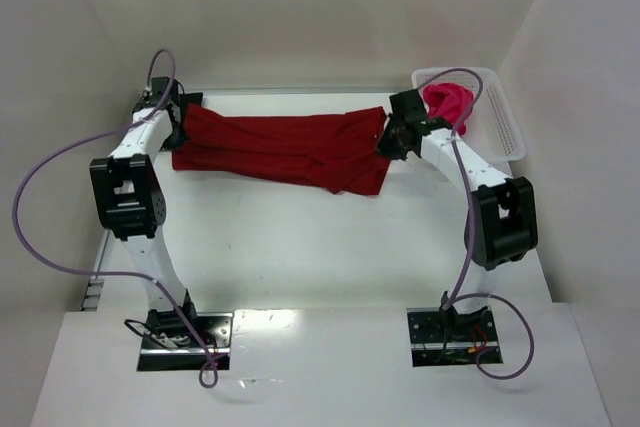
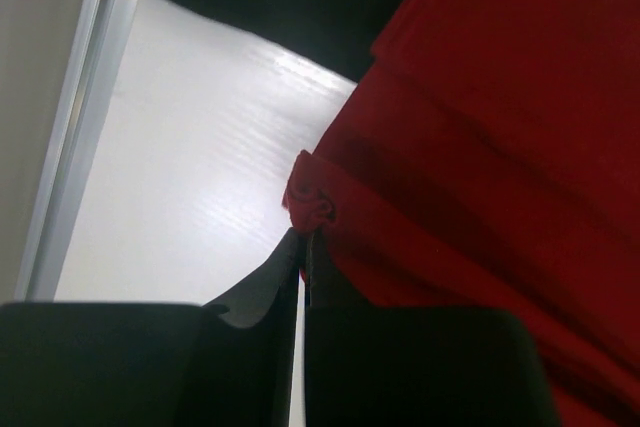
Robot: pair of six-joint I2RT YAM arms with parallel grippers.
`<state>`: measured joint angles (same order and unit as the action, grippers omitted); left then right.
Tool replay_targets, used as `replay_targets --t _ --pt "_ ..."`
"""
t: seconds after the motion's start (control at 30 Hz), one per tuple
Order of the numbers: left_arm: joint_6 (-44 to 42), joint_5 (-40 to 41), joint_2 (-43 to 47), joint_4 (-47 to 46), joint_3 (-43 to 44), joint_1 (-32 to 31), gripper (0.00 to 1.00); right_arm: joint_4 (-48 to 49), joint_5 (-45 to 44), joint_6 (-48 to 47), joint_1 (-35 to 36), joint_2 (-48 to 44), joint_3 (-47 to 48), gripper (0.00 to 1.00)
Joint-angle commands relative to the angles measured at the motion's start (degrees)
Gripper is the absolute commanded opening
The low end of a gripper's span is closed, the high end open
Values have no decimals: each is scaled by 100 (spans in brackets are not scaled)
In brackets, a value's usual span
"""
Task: Fold and stack the t-shirts
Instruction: Fold the other side of the tshirt into a rectangle
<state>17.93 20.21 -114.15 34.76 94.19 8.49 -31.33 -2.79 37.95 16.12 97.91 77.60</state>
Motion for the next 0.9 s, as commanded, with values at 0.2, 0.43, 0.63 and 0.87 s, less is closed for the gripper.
replay_targets --t 0.2,0.43,0.63,0.87 --pt "-123 -139 -793 22 881 206 0 224 50 -122 -91 870 1309 0" --pt "-123 -560 -1092 22 1479 329 0 277 173 -227 -206 1283 1889 0" --pt "-62 -825 -1215 22 1777 329 0 277 296 -280 -258 1459 2232 0" --pt "-123 -992 -1215 22 1778 329 0 277 314 -333 -311 1406 2233 0"
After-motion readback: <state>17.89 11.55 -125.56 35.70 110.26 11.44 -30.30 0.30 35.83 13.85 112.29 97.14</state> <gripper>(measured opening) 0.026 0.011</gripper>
